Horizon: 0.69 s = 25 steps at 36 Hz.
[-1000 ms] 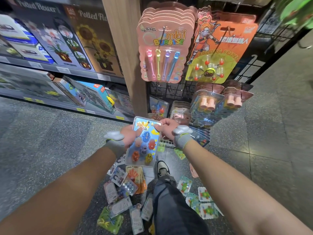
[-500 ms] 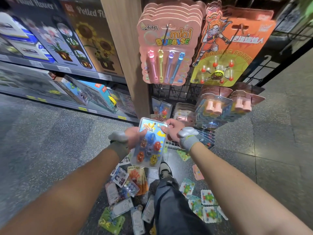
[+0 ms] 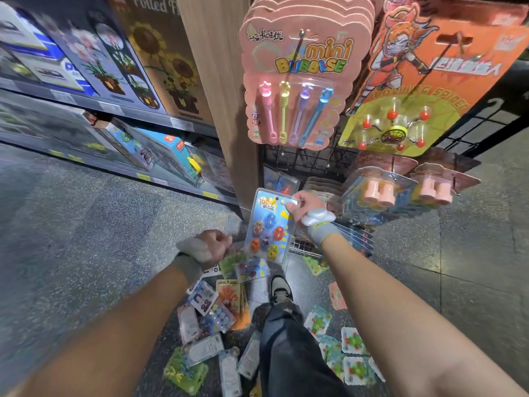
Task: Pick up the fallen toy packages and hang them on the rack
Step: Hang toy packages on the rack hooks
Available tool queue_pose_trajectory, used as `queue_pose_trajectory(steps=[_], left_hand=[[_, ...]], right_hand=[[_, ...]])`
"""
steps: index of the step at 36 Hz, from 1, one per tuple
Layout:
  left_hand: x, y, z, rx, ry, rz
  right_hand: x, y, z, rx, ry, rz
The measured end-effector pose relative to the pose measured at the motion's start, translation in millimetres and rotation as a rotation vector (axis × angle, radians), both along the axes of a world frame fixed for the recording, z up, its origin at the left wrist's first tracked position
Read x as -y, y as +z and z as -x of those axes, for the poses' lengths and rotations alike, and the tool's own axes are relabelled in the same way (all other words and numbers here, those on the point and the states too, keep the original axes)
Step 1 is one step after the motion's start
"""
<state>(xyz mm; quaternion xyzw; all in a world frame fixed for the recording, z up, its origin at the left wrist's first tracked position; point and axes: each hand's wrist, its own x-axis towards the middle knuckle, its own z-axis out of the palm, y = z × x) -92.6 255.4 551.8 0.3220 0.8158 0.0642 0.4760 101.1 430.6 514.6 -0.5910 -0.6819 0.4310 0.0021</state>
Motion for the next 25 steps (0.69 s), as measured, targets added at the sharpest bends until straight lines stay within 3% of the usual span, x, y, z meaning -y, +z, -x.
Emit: queue_pose_trajectory(steps=[6, 25], left_hand=[[7.7, -2.2, -5.7, 0.004, -0.050, -0.053], [30.0, -12.8, -4.3, 0.143, 0.146, -0.069]], right_hand=[[-3.7, -4.6, 11.7, 0.021, 0.050, 0.031], [8.4, 2.4, 14.1, 0.088, -0.033, -0.048]])
